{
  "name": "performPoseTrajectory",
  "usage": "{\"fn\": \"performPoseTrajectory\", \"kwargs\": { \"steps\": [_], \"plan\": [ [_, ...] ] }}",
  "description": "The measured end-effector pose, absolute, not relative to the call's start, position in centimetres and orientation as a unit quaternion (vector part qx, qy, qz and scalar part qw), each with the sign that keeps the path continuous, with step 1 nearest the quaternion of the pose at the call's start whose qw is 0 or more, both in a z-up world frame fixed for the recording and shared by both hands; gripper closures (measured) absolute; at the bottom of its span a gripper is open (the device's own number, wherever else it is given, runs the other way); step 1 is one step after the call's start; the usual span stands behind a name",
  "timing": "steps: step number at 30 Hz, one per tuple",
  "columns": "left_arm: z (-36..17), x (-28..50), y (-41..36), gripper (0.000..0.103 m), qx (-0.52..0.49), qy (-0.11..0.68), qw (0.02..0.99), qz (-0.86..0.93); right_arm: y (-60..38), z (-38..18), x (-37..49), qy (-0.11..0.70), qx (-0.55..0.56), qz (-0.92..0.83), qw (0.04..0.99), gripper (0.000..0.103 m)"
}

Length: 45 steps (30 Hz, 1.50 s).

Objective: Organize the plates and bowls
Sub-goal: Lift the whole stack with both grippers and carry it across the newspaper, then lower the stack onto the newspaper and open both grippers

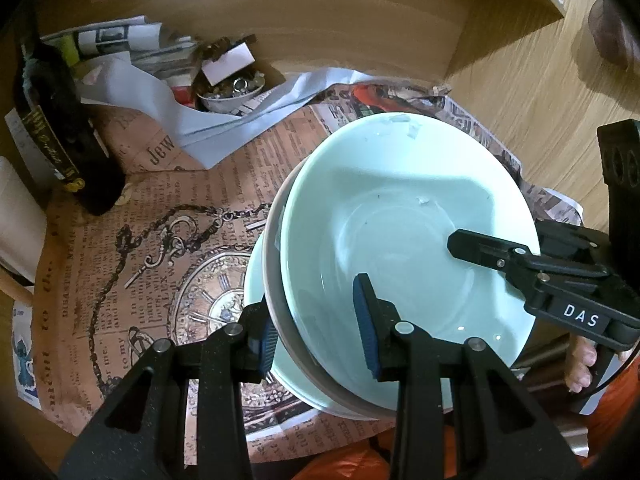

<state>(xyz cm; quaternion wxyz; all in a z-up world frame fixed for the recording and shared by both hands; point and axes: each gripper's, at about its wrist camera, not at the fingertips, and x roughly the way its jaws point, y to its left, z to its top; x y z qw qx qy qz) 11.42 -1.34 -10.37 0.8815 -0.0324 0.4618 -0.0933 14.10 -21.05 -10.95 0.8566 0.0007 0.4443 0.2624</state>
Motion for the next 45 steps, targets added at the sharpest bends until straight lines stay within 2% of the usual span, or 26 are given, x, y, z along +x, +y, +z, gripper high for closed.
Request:
{"fn": "performPoseTrajectory", "kwargs": {
  "steps": [15,27,29,30,34,40,43,45],
  "plan": [
    [-11.9,12.8,-1.2,0.068,-0.037,0.477,0.873,-0.099,-21.1,-12.4,15.6,0.468,0.008,0.260,0.844,0.074],
    [-12.2,12.5,-0.8,0.066,-0.039,0.463,0.880,-0.105,-21.3,-12.4,15.5,0.454,0.020,0.265,0.851,0.069],
    [-12.3,12.3,-0.4,0.055,-0.041,0.459,0.882,-0.098,-21.6,-12.2,15.4,0.447,0.022,0.258,0.856,0.062],
    [-12.3,12.2,-0.1,0.053,-0.046,0.456,0.884,-0.094,-21.8,-12.0,15.3,0.443,0.023,0.256,0.859,0.061],
    [-11.1,11.1,0.6,0.051,-0.045,0.427,0.900,-0.078,-22.7,-10.6,14.4,0.412,0.025,0.244,0.878,0.053],
    [-7.4,8.2,0.8,0.044,-0.030,0.345,0.936,-0.065,-23.6,-7.0,12.0,0.338,0.025,0.245,0.909,0.051],
    [-5.5,6.6,0.8,0.039,-0.027,0.305,0.950,-0.067,-23.6,-5.2,10.1,0.290,0.024,0.246,0.924,0.037],
    [-4.3,5.4,0.8,0.035,-0.030,0.276,0.959,-0.064,-23.6,-4.3,9.0,0.263,0.026,0.247,0.932,0.034]
  ]
}}
